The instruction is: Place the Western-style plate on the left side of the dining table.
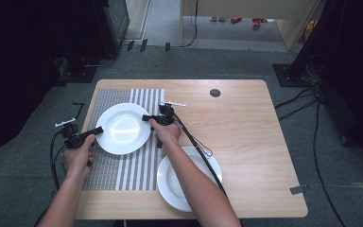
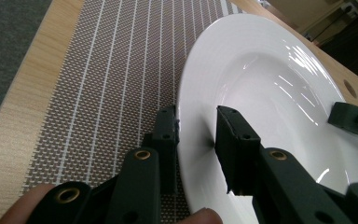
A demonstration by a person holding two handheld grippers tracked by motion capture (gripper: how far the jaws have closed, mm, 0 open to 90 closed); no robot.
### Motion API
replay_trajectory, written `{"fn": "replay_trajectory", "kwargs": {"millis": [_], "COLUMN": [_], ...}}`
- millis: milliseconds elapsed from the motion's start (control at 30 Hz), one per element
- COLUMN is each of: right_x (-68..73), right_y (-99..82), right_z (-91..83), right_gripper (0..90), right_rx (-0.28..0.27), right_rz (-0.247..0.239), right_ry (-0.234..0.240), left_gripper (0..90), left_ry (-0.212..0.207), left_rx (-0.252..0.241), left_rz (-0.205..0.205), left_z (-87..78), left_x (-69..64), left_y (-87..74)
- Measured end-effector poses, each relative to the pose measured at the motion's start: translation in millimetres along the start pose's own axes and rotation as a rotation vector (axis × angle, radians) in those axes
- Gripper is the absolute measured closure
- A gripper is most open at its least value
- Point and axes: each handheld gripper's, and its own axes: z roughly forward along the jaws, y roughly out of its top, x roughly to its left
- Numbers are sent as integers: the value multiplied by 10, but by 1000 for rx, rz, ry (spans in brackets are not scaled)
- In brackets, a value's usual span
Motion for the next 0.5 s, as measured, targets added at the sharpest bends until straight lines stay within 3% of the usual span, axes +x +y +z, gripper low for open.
{"fn": "replay_trajectory", "kwargs": {"millis": [333,367,500], "right_x": [0,4,31], "right_y": [-26,-26,-12], "right_z": [83,86,78], "right_gripper": [731,730,700], "right_rx": [16,17,21], "right_rz": [-70,-72,-105], "right_ry": [-86,-88,-107], "left_gripper": [681,675,618], "left_ry": [40,53,57], "left_rx": [22,26,28], "left_rz": [39,67,94], "left_z": [40,44,27], "left_x": [-47,-63,-97], "left_y": [8,6,12]}}
